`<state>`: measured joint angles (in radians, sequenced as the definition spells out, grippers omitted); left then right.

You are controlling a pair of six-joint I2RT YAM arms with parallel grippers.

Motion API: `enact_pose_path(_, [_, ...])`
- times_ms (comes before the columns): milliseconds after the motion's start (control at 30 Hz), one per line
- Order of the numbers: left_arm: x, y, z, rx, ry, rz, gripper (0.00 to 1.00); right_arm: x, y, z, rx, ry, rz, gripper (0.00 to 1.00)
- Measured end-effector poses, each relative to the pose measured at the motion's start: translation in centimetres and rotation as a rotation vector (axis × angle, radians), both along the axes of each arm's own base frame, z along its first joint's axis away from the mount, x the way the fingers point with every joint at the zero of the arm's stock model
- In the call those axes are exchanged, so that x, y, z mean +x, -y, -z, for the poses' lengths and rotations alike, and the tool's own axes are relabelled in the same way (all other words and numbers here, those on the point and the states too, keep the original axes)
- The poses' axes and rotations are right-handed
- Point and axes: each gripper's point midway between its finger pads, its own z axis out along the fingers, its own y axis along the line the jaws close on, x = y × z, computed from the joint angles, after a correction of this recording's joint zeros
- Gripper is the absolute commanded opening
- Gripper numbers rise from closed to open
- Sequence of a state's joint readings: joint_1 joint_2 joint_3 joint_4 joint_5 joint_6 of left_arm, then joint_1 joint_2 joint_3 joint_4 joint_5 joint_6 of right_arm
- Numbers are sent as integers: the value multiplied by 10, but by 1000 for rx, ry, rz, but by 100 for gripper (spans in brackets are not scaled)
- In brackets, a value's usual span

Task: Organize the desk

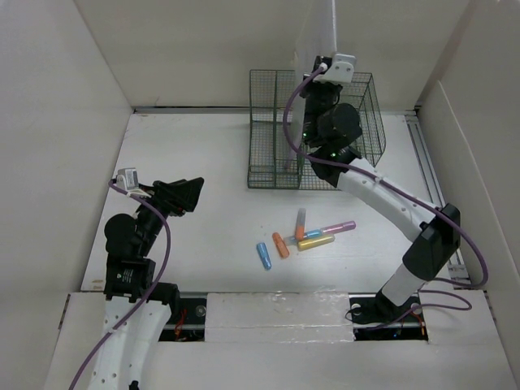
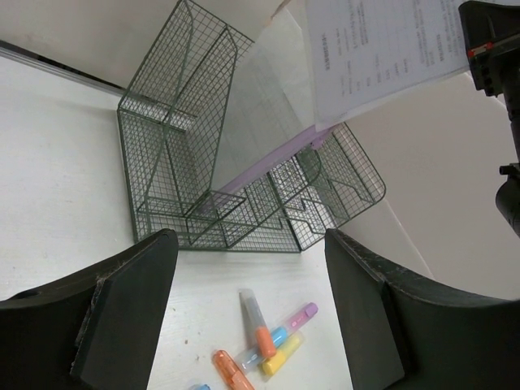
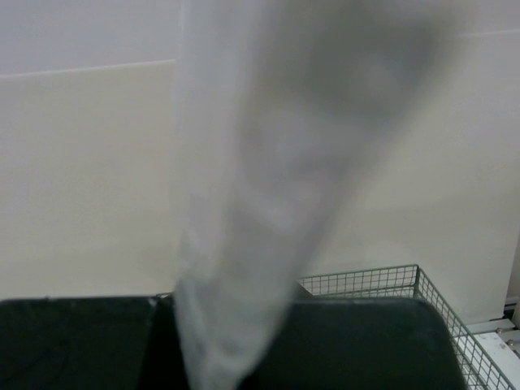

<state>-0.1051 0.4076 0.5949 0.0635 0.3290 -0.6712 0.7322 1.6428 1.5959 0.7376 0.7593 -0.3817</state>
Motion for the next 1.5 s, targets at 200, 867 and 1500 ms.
enact_pose_path(200, [0, 0, 1, 0, -1, 0, 69, 13, -17, 23, -29, -37, -6, 0])
enact_pose_path(867, [1, 0, 10, 3, -18, 0, 69, 54, -47, 147, -105, -210, 10, 0])
enact_pose_path(1500, [14, 1, 24, 8, -67, -3, 68, 75, -51, 190, -59, -190, -29, 0])
